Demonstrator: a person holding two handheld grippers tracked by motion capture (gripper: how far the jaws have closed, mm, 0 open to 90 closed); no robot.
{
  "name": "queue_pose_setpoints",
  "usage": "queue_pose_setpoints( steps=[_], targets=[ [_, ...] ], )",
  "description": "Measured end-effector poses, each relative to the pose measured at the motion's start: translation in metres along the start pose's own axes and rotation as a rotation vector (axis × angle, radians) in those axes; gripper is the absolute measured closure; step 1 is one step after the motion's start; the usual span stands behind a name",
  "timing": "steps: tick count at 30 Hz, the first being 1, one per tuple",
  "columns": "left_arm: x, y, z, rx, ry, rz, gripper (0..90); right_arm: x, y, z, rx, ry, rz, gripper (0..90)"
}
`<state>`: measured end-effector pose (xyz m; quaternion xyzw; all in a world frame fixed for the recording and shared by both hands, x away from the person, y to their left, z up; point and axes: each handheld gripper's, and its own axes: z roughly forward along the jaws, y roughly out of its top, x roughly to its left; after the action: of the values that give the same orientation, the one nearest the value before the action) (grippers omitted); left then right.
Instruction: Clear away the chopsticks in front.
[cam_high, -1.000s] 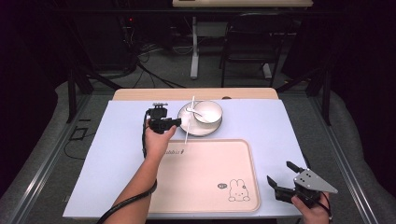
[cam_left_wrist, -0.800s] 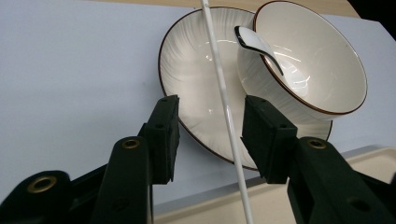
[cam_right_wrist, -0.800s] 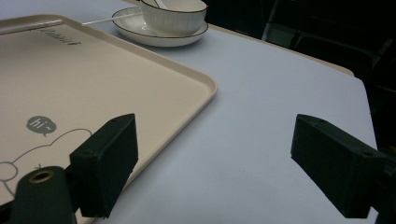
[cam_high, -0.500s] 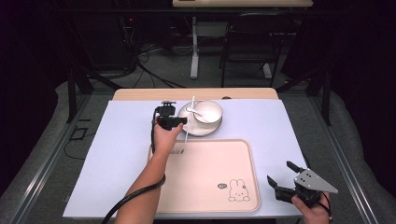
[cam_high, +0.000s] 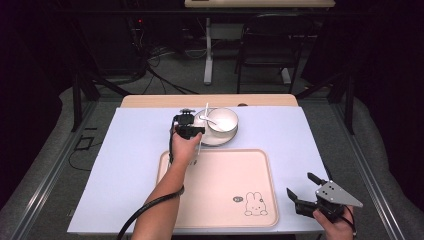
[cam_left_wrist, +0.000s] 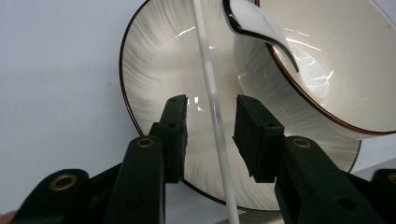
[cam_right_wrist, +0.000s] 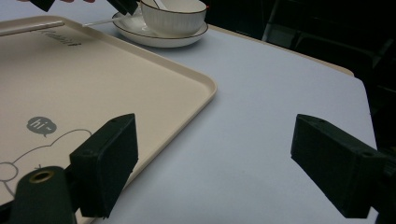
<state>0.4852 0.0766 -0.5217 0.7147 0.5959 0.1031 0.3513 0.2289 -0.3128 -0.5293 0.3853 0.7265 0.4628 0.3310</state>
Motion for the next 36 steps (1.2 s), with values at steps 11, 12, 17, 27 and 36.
queue_pose_setpoints(
  steps=[11,12,17,27,36],
  targets=[
    [0.0,0.002,0.014,0.002,0.002,-0.015,69.2,0.0,0.0,0.0,-0.002,0.001,-0.002,14.4],
    [0.0,0.003,0.016,-0.002,0.004,-0.015,69.2,0.0,0.0,0.0,-0.002,0.001,-0.002,14.4],
    [0.0,0.004,0.021,-0.002,0.005,-0.029,71.5,0.0,0.0,0.0,-0.001,0.003,-0.004,14.4],
    [0.006,0.004,0.024,-0.002,-0.008,-0.091,84.3,0.0,0.0,0.0,-0.001,0.004,-0.003,14.4],
    [0.01,0.003,0.017,-0.019,-0.012,-0.127,85.0,0.0,0.0,-0.001,-0.001,0.004,-0.002,14.4]
  ],
)
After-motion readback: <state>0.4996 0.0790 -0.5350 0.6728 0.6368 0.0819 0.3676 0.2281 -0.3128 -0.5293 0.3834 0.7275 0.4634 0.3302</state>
